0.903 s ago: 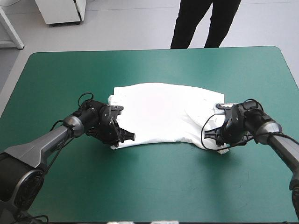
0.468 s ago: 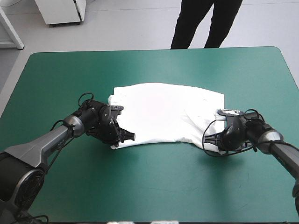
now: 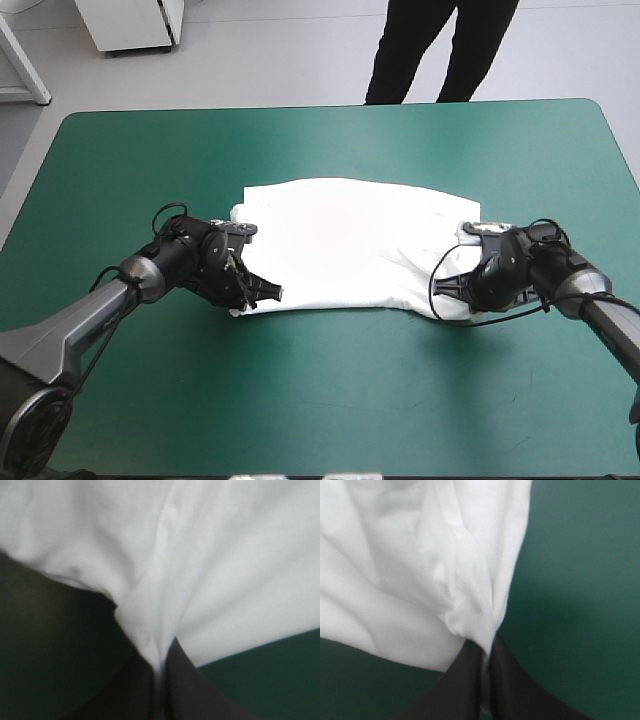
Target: Fold the cloth
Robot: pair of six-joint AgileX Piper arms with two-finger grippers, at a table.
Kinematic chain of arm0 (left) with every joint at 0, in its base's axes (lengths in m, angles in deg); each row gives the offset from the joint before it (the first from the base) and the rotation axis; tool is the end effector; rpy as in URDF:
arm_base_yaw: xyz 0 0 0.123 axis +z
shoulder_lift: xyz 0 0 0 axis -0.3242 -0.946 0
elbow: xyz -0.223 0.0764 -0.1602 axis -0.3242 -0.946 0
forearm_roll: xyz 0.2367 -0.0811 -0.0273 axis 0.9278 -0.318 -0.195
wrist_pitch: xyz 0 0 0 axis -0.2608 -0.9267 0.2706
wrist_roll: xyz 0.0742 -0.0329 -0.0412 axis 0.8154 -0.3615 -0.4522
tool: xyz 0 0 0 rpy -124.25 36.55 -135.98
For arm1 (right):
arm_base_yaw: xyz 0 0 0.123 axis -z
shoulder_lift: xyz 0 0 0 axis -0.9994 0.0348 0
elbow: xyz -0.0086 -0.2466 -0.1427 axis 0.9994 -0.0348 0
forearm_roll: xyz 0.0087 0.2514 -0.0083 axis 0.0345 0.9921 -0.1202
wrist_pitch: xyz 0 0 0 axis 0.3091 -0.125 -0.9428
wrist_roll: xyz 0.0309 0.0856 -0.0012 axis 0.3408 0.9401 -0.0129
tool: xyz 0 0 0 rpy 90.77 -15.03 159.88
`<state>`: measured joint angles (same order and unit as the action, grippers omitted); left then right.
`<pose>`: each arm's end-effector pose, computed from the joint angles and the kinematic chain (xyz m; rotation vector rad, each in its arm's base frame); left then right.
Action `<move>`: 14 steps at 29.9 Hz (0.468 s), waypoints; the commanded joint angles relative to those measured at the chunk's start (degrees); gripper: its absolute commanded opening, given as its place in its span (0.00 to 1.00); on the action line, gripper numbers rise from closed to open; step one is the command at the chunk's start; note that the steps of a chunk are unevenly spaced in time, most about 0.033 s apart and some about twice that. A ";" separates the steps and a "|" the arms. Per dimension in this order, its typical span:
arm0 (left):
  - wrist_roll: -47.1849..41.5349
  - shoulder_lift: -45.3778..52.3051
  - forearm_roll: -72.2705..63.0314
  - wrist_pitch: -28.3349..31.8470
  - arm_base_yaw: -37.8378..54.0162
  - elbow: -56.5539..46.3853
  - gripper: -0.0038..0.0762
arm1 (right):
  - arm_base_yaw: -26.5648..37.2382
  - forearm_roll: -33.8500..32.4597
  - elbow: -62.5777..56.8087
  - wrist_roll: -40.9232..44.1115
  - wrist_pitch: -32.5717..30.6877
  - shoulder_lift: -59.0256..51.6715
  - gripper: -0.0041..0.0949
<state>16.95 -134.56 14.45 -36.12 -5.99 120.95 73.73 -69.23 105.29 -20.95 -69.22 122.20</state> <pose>0.2785 -0.1315 0.2292 0.2711 2.9242 -0.1402 0.2646 0.0706 0.2392 0.0152 2.8778 0.1490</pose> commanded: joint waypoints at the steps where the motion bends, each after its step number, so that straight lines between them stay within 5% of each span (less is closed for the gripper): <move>1: -0.30 6.65 1.56 0.44 -0.04 1.43 0.04 | 0.01 -2.09 7.21 -1.50 -1.96 -4.11 0.02; 8: -0.30 8.26 4.70 3.43 -0.04 8.26 0.04 | 0.01 -5.13 15.81 -1.20 -2.99 -4.26 0.02; 14: -3.04 4.18 12.28 8.17 0.04 14.99 0.04 | 0.48 -7.79 20.26 -0.56 3.71 -3.17 0.02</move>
<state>15.40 -130.00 23.11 -31.27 -5.99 131.76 73.73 -75.13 121.98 -21.58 -70.23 120.07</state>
